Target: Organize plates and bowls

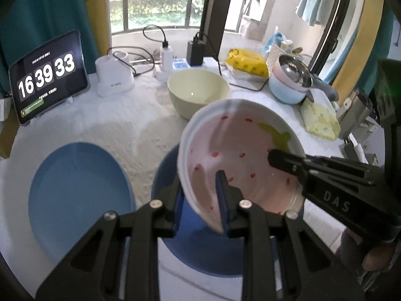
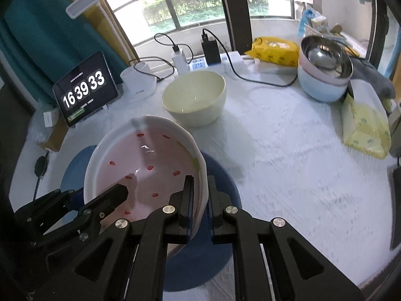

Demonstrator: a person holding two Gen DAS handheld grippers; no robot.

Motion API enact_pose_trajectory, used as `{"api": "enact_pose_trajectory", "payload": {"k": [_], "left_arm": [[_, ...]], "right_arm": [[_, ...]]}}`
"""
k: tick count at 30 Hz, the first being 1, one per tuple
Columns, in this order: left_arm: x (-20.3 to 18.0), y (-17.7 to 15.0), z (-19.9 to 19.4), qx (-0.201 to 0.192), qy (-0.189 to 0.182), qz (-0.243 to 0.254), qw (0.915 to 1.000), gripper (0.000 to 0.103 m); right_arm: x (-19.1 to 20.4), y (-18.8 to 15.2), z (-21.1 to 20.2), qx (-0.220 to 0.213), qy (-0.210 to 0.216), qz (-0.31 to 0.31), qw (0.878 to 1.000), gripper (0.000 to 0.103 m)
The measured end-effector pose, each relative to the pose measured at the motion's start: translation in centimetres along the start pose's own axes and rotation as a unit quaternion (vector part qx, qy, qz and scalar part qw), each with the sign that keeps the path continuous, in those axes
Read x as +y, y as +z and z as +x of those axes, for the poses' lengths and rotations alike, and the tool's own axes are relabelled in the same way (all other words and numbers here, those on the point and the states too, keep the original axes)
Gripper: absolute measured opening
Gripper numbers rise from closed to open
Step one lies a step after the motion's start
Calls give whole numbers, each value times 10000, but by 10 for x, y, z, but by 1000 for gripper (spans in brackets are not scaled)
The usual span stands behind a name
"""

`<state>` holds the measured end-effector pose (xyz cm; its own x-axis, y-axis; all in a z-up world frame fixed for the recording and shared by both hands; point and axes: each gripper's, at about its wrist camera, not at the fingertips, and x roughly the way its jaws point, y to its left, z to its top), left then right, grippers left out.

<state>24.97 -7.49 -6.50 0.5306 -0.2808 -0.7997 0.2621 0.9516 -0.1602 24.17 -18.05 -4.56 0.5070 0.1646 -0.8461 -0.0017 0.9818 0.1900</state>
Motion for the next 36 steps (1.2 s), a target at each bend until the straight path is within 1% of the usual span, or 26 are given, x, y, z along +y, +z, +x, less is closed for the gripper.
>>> {"api": "enact_pose_trajectory", "payload": {"k": [8, 10, 11, 17, 19, 25, 31, 34, 36], "left_arm": [[-8, -20, 18, 211, 122, 120, 9996, 25], [-10, -23, 20, 200, 166, 180, 9995, 25], [-10, -24, 21, 201, 187, 189, 9994, 27], [-10, -24, 20, 143, 264, 161, 9994, 27], [-9, -24, 19, 100, 345, 165, 9992, 27], [-4, -26, 19, 129, 332, 122, 9993, 27], [-1, -24, 16, 151, 215, 69, 9996, 28], [-2, -24, 15, 162, 238, 150, 9995, 28], [-4, -23, 12, 86, 257, 185, 9995, 29]], "right_arm": [[-10, -21, 17, 177, -40, 66, 9998, 10], [-11, -24, 20, 203, -58, 62, 9998, 10], [-10, -24, 18, 138, -81, 14, 9999, 11], [-3, -24, 20, 13, -321, -224, 9992, 11], [2, -25, 22, -10, -461, -410, 9981, 12], [12, -29, 25, -144, -755, -935, 9927, 12], [12, -28, 27, -153, -794, -1017, 9915, 12], [12, -27, 27, -174, -790, -1031, 9914, 12], [11, -27, 28, -178, -780, -1009, 9917, 12]]}}
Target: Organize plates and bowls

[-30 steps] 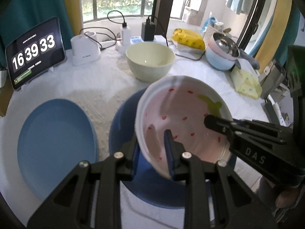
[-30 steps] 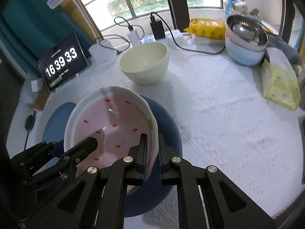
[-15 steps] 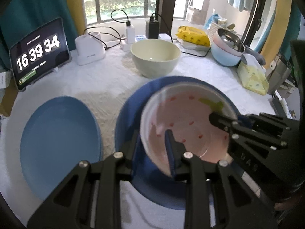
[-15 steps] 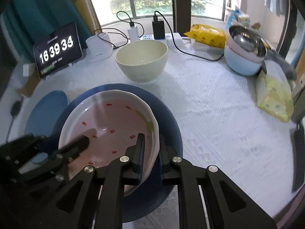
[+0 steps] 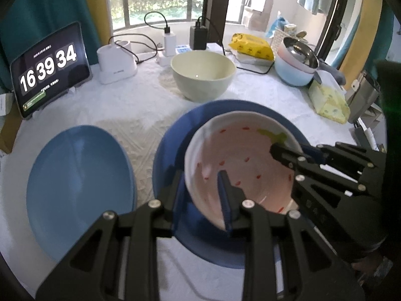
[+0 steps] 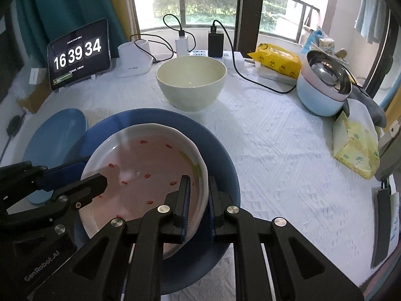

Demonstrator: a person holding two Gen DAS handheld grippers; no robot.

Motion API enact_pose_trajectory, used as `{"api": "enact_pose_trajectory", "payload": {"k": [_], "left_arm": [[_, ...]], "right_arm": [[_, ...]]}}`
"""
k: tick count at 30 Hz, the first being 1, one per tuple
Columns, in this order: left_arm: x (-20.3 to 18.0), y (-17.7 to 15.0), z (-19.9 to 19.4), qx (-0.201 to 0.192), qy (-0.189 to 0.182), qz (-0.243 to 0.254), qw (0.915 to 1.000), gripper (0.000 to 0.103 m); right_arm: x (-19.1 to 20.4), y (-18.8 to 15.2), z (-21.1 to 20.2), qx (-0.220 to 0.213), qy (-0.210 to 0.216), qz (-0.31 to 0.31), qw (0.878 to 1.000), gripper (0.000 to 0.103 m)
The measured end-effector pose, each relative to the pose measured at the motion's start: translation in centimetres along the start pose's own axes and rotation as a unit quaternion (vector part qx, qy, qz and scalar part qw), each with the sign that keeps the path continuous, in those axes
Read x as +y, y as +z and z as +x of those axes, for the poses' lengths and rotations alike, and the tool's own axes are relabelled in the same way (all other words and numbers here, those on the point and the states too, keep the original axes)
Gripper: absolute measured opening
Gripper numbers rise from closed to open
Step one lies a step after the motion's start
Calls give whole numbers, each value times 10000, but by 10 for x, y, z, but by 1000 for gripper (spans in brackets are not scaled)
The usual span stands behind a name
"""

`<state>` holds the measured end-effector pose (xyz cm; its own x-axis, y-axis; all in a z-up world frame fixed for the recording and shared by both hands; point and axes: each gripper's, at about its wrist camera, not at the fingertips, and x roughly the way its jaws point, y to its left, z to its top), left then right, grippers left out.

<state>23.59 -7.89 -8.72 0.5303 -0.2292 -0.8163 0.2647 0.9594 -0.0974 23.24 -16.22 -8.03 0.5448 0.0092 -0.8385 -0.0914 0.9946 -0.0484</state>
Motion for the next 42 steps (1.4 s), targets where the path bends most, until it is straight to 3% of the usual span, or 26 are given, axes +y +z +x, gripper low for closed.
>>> {"api": "enact_pose_trajectory", "payload": {"k": [3, 7, 15, 20, 42], "left_arm": [[-5, 2, -6, -225, 263, 161, 9993, 37], [-4, 5, -7, -234, 247, 185, 9992, 41], [0, 9, -8, -279, 281, 91, 9992, 41], [2, 13, -16, -444, 363, 49, 9983, 41], [7, 50, -27, -816, 416, -105, 9957, 42]], "right_arm": [[-1, 0, 1, -6, -33, 13, 10000, 11], [-3, 1, 2, -17, 4, 61, 10000, 11], [-7, 3, -5, -65, 157, 147, 9997, 12], [-12, 7, -14, -166, 182, 220, 9995, 18], [-23, 46, -29, -617, 239, 57, 9978, 19]]}}
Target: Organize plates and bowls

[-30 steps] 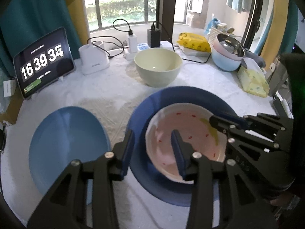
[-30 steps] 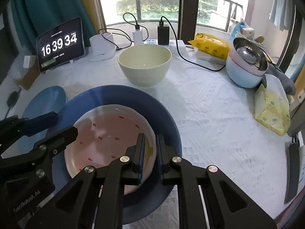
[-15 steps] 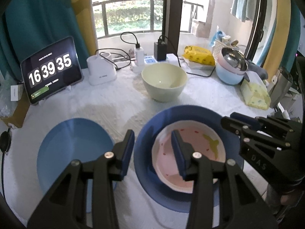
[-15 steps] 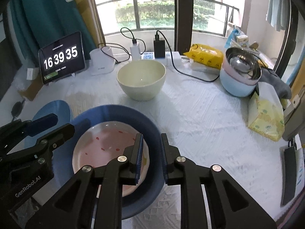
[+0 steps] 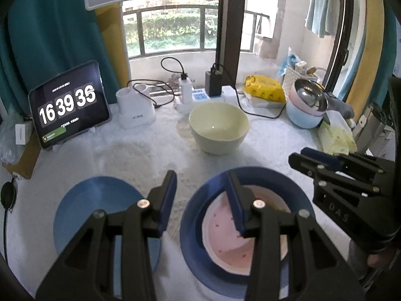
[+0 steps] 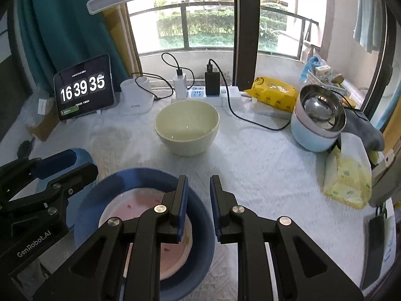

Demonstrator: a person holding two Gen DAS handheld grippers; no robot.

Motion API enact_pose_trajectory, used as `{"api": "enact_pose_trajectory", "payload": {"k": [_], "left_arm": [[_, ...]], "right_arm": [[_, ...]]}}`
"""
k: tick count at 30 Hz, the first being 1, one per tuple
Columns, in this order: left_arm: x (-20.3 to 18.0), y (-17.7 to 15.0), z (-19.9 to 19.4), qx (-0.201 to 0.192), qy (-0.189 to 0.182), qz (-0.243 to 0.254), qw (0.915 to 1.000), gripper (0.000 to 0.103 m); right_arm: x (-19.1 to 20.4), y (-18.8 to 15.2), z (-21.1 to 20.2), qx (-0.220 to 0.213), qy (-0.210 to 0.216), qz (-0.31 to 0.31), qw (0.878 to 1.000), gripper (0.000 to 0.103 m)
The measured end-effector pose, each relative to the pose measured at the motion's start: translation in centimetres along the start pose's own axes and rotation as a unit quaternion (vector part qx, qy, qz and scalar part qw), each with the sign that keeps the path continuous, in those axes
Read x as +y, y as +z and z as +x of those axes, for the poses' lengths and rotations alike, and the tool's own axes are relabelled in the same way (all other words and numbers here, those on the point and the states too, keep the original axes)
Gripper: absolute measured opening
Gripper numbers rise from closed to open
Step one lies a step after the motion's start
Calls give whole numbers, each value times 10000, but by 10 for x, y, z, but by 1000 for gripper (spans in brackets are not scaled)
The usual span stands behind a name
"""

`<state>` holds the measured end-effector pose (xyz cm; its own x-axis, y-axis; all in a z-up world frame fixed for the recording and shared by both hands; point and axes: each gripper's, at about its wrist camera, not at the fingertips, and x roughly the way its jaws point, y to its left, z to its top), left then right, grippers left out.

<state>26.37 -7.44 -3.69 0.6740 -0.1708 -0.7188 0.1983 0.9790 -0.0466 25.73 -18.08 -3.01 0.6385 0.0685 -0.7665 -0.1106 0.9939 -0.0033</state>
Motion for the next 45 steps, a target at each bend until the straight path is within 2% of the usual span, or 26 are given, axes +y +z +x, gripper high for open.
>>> {"api": "enact_pose_trajectory", "payload": {"k": [8, 30, 39, 45], "left_arm": [[2, 16, 17, 11, -17, -27, 10000, 42], [16, 56, 93, 226, -14, -236, 9995, 42], [28, 66, 129, 673, -215, -388, 9967, 42], [25, 72, 144, 940, -301, -280, 9947, 42]], "right_arm": [[-6, 11, 8, -27, 27, -22, 10000, 19], [-29, 60, 84, 170, 147, 22, 9997, 19], [-40, 69, 118, 383, 148, 83, 9991, 19], [-43, 73, 134, 476, 211, 91, 9986, 20]]}}
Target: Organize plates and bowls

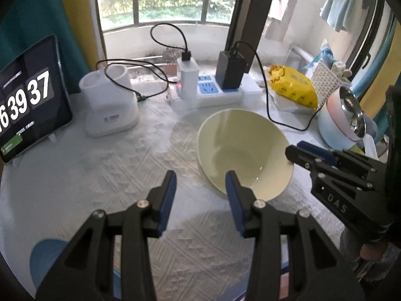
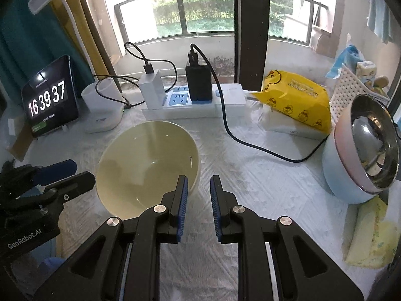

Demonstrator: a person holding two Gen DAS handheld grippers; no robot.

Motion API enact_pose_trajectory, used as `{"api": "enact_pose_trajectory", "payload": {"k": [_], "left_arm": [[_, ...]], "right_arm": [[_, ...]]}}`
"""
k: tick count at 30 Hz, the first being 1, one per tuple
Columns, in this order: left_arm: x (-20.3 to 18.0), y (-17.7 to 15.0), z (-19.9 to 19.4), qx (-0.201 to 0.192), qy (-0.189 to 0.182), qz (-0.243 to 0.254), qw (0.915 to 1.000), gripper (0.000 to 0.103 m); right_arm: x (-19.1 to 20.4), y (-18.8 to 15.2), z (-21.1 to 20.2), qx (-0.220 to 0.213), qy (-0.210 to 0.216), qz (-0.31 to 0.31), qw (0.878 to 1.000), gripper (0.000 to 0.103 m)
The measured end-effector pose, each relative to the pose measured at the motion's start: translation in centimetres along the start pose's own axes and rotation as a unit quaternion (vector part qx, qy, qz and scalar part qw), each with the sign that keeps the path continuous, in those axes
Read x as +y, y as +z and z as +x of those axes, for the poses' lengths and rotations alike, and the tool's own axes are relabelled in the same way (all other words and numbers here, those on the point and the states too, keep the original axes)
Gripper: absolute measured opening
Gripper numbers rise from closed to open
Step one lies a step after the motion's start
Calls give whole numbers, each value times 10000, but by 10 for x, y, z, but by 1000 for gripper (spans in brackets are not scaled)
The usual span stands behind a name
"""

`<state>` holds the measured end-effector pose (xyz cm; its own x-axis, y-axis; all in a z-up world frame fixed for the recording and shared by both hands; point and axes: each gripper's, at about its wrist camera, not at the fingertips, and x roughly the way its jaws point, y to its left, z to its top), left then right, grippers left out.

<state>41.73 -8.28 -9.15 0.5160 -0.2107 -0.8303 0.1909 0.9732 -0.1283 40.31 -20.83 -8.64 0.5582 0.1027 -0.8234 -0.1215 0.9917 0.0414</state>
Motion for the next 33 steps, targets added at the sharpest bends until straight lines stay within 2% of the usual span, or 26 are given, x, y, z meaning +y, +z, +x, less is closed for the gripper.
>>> {"api": "enact_pose_trajectory", "payload": {"k": [7, 16, 22, 27, 30, 32, 33], "left_arm": [[-6, 9, 22, 515, -72, 256, 9983, 42], [-10, 14, 32, 625, 80, 460, 9970, 42], [-7, 18, 43, 816, 105, 377, 9959, 42], [-10, 19, 48, 951, 53, 461, 9944, 39], [-14, 18, 49, 977, -17, 585, 9935, 33], [-17, 17, 48, 954, 57, 669, 9932, 32], [-18, 17, 47, 934, 82, 699, 9931, 30]], "right_arm": [[-1, 6, 14, 111, 99, -28, 9999, 20], [-1, 4, 32, 254, 289, -1, 9993, 29], [2, -2, 50, 427, 432, 68, 9981, 29], [0, -6, 57, 393, 556, 247, 9974, 29], [1, -6, 57, 333, 537, 264, 9977, 26], [1, -5, 57, 324, 467, 267, 9980, 17], [0, -4, 57, 339, 443, 290, 9980, 17]]}}
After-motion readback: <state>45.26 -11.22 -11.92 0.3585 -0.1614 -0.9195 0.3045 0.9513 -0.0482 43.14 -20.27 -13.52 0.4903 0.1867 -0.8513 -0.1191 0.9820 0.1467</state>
